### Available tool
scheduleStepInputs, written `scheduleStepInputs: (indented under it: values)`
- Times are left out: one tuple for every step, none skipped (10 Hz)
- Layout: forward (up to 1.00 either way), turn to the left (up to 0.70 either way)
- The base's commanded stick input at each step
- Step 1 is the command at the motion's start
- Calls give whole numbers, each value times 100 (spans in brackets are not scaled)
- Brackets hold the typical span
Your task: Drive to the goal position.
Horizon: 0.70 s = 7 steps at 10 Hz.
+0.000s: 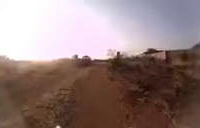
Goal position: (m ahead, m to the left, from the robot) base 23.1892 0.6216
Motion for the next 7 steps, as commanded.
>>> scheduleStepInputs:
  values:
    - [69, 0]
    - [69, 0]
    - [69, 0]
    - [69, 0]
    - [69, 0]
    - [69, 0]
    - [69, 0]
